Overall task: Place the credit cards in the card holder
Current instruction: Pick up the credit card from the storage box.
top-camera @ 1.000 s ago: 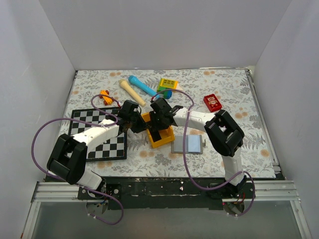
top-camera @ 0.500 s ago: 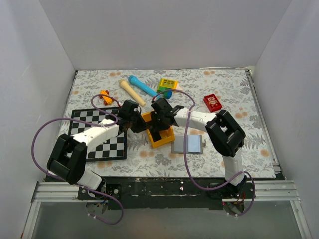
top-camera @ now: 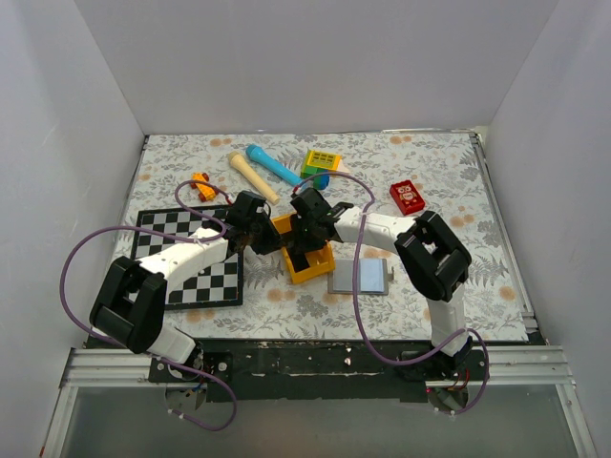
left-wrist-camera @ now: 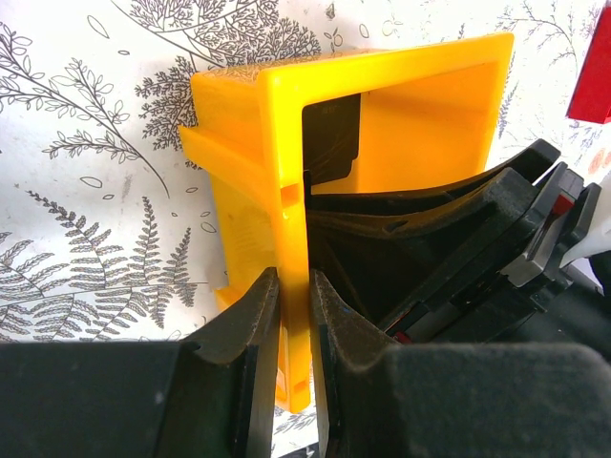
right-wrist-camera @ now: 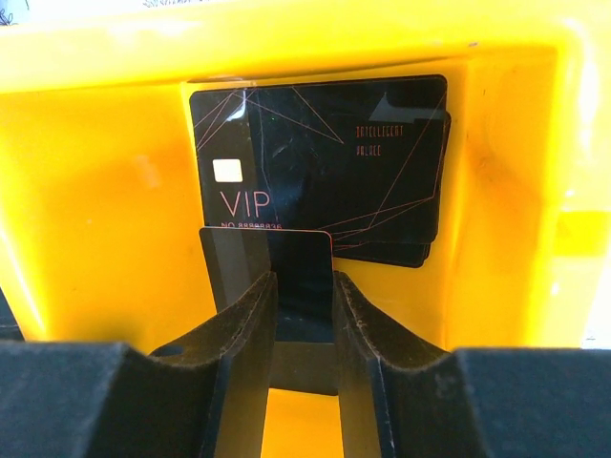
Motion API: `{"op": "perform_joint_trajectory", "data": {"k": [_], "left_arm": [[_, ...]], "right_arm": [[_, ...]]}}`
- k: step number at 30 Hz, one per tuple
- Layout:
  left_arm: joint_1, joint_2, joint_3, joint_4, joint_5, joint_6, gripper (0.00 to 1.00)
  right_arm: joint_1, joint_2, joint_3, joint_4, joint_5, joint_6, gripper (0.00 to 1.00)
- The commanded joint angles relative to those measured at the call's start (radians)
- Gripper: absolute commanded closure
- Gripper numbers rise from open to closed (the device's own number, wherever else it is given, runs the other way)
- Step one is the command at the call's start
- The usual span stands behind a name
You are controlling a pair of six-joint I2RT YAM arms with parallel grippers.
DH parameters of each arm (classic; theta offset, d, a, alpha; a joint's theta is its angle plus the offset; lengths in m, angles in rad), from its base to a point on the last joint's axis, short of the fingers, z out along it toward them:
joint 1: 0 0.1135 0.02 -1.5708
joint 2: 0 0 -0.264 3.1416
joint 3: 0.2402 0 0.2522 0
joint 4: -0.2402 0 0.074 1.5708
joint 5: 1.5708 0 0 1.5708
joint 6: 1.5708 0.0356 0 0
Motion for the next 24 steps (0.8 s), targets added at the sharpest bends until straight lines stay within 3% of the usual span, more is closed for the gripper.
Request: {"op": "perform_joint_trajectory", "data": {"k": [1, 24], "left_arm": [[0.001, 0.021, 0.006, -0.036, -0.021, 0.026, 1.00], [0.001, 0.024, 0.006, -0.036, -0.020, 0.023, 1.00]], "right_arm": [[0.018, -0.071, -0.012, -0.016, -0.153, 0.036, 0.64], [0.025, -0.103, 0.047, -0.050, -0.165, 0.005, 0.64]]}}
